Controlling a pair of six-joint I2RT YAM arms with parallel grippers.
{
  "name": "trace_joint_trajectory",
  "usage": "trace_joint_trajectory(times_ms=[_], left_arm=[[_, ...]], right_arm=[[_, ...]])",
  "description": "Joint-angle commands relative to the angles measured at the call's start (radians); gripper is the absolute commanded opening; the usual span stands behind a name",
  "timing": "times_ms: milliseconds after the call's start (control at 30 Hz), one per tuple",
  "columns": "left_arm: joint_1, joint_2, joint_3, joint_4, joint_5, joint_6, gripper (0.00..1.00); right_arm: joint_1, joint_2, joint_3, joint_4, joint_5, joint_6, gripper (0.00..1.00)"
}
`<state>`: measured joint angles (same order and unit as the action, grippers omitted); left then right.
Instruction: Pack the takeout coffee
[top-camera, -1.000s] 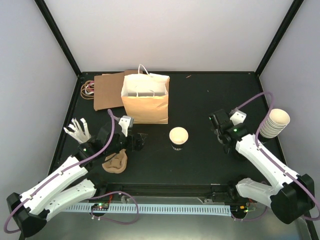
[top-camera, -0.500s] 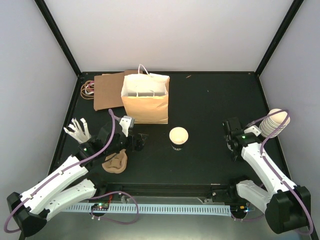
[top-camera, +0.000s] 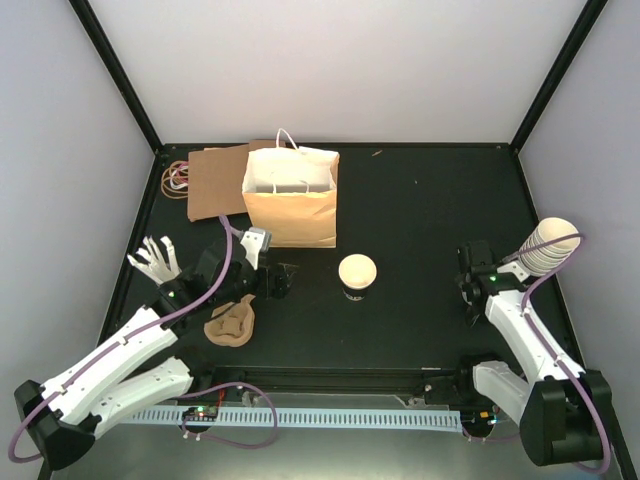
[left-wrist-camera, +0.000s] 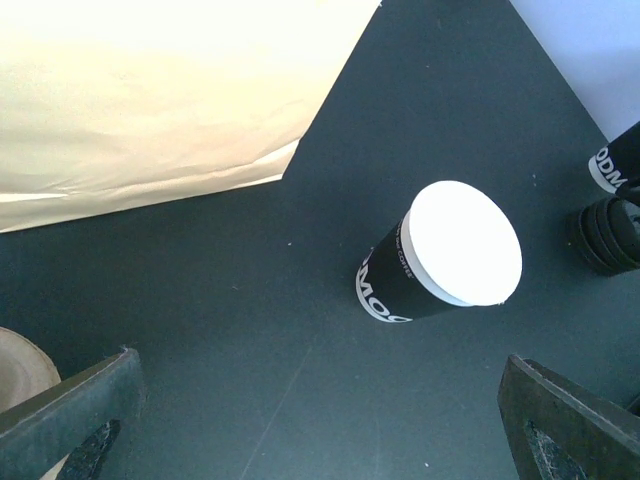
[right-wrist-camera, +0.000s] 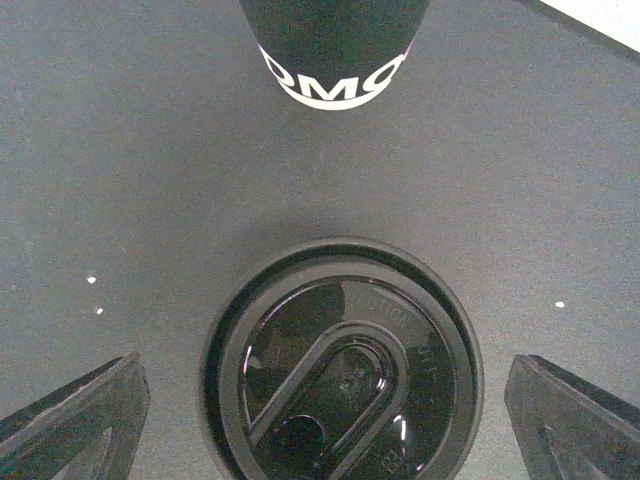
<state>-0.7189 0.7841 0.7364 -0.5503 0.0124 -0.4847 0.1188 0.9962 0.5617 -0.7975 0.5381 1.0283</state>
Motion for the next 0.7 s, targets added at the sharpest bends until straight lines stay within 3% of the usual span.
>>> trace_joint_trajectory(times_ms=[0, 667], left_arm=[[0.007, 0.004, 0.046, -0.016, 0.017, 0.003, 0.99], [0.006, 0.010, 0.046, -0.009, 0.016, 0.007, 0.99]], right_arm=[[-0.013, -0.025, -0.002, 0.046, -0.002, -0.013, 1.00], [-0.070, 0.038, -0.029, 0.093, -0.123, 0.011, 0.99]])
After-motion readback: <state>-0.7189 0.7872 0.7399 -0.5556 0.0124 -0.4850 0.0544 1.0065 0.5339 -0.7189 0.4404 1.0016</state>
